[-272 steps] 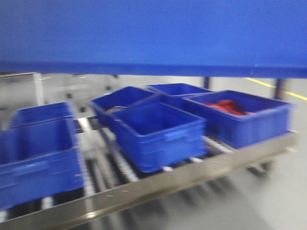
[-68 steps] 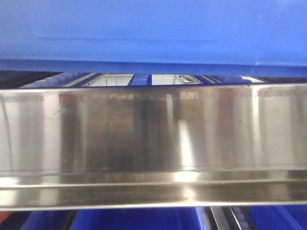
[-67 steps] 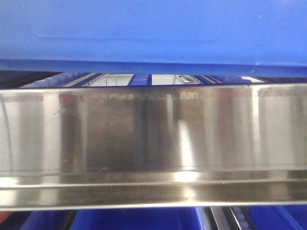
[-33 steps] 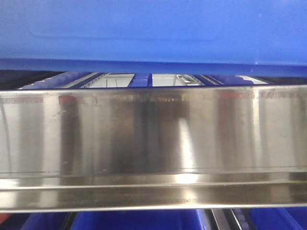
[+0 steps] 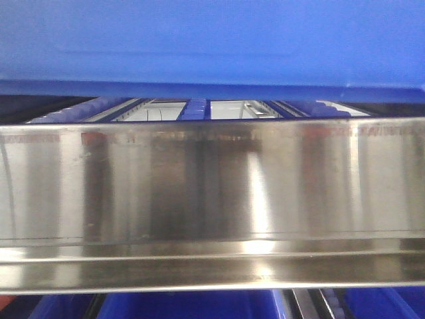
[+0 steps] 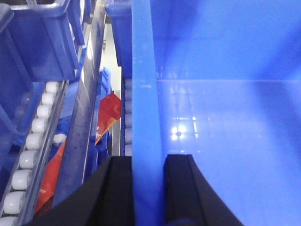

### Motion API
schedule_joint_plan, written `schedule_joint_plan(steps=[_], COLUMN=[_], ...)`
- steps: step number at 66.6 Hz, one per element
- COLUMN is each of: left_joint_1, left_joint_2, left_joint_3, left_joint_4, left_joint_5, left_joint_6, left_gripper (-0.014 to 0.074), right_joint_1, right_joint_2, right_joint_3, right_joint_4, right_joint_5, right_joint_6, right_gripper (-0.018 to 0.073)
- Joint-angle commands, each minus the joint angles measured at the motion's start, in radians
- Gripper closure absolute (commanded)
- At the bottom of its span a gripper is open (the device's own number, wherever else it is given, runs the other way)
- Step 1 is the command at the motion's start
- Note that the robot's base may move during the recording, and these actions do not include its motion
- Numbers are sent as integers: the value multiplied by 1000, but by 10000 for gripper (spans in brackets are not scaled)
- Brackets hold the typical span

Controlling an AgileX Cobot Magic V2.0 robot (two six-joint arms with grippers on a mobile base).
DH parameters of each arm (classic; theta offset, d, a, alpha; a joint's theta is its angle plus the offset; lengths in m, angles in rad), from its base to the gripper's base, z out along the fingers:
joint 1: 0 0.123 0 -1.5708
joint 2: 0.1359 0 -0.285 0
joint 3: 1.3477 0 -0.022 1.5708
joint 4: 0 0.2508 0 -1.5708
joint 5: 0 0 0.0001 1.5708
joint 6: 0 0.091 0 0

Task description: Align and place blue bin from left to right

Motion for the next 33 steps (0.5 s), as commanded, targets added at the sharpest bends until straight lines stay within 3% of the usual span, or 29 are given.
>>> schedule_joint_plan(steps=[1,9,26,33], left_joint_1=[-5,53,183,219], left_joint_2=[-18,-18,6,38], left_joint_3=[-11,-11,-11,-11], left_joint_4=[29,-53,-229,-274], left_joint_5=[-97,-97,-188,-231], left_joint_6=[5,8,156,169], left_gripper=[707,707,707,707], right_joint_1=[2,2,-23,-52], right_joint_2=[-4,25,148,196], right_joint_3=[-12,-33,-197,-240], right_joint_4=[-4,-2,0,10], right_joint_5=[-71,-77,-79,-95], right_joint_6=[-18,-18,-25,-25], right_gripper=[637,637,637,637])
